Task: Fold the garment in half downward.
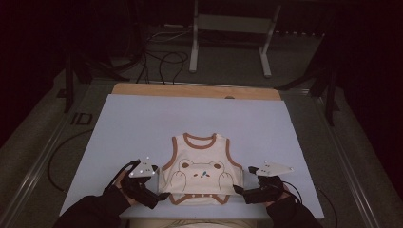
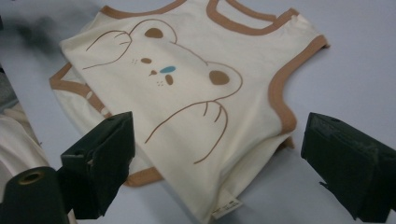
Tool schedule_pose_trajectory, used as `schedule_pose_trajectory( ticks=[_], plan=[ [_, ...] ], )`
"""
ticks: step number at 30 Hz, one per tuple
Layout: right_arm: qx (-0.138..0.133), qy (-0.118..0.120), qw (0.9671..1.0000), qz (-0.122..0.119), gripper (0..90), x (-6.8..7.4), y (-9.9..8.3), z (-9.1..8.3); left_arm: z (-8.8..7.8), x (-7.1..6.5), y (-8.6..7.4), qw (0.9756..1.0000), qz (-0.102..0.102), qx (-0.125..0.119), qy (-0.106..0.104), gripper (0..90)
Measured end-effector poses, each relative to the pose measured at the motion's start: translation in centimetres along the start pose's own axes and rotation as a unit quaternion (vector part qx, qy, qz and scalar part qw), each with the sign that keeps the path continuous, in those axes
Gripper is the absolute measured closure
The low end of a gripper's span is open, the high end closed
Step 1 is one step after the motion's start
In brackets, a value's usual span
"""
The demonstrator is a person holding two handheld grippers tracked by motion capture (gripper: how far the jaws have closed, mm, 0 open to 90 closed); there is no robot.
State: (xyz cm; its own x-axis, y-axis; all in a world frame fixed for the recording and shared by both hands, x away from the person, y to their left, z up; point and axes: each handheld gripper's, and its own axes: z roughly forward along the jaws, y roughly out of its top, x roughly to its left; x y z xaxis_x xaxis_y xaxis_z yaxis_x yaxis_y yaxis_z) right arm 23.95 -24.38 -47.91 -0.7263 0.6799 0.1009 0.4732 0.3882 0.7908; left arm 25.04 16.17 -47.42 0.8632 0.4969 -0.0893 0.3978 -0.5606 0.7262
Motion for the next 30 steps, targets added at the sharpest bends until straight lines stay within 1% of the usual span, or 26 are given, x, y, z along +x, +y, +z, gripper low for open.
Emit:
schedule_pose_trajectory(
  ticks=[2, 6, 7, 11, 15, 16, 17, 18, 20, 23, 24, 25, 26, 27, 30],
  plan=[
    [-0.001, 0.000, 1.0000, 0.001, 9.8, -0.1, 0.3, -0.2, -0.2, 0.3, 0.2, 1.0000, -0.001, -0.001, 0.000, 0.0],
    [-0.007, -0.007, 0.9999, -0.012, 9.8, -0.3, 1.0, -0.4, -0.7, 0.9, 0.8, 1.0000, 0.000, -0.006, 0.003, 0.0],
    [-0.010, -0.007, 0.9999, -0.011, 9.8, -0.3, 1.3, -0.4, -0.7, 1.0, 0.9, 1.0000, -0.001, -0.008, 0.003, 0.0],
    [-0.016, -0.006, 0.9996, -0.021, 9.8, -0.4, 2.1, -0.4, -1.1, 1.4, 1.4, 0.9999, 0.002, -0.013, 0.003, 0.0],
    [-0.023, -0.007, 0.9993, -0.029, 9.8, -0.6, 3.1, -0.4, -1.4, 1.9, 2.1, 0.9999, 0.008, -0.014, 0.001, 0.0],
    [-0.023, -0.007, 0.9993, -0.029, 9.8, -0.6, 3.1, -0.4, -1.4, 1.9, 2.1, 0.9999, 0.008, -0.014, 0.001, 0.0],
    [-0.026, -0.009, 0.9991, -0.032, 9.8, -0.7, 3.6, -0.4, -1.5, 2.1, 2.4, 0.9998, 0.012, -0.014, 0.004, 0.0],
    [-0.026, -0.009, 0.9991, -0.032, 9.8, -0.7, 3.6, -0.4, -1.5, 2.1, 2.4, 0.9998, 0.012, -0.014, 0.004, 0.0],
    [-0.029, -0.008, 0.9988, -0.038, 9.8, -0.9, 4.4, -0.4, -1.6, 2.6, 2.9, 0.9998, 0.013, -0.016, 0.004, 0.0],
    [-0.030, -0.011, 0.9984, -0.048, 9.8, -1.1, 5.3, -0.2, -1.6, 3.0, 3.3, 0.9997, 0.012, -0.018, 0.006, 0.0],
    [-0.030, -0.011, 0.9984, -0.048, 9.8, -1.1, 5.3, -0.2, -1.6, 3.0, 3.3, 0.9997, 0.012, -0.018, 0.006, 0.0],
    [-0.032, -0.011, 0.9980, -0.053, 9.9, -1.2, 5.8, -0.1, -1.5, 3.2, 3.4, 0.9997, 0.011, -0.018, 0.009, 0.0],
    [-0.033, -0.011, 0.9980, -0.052, 9.9, -1.2, 5.9, -0.1, -1.3, 3.4, 3.5, 0.9997, 0.008, -0.019, 0.010, 0.0],
    [-0.033, -0.010, 0.9981, -0.051, 9.9, -1.2, 6.2, 0.0, -1.3, 3.5, 3.5, 0.9997, 0.011, -0.017, 0.010, 0.0],
    [-0.033, -0.012, 0.9978, -0.057, 9.9, -1.4, 6.6, 0.3, -1.2, 3.8, 3.7, 0.9997, 0.010, -0.017, 0.010, 0.0]
  ],
)
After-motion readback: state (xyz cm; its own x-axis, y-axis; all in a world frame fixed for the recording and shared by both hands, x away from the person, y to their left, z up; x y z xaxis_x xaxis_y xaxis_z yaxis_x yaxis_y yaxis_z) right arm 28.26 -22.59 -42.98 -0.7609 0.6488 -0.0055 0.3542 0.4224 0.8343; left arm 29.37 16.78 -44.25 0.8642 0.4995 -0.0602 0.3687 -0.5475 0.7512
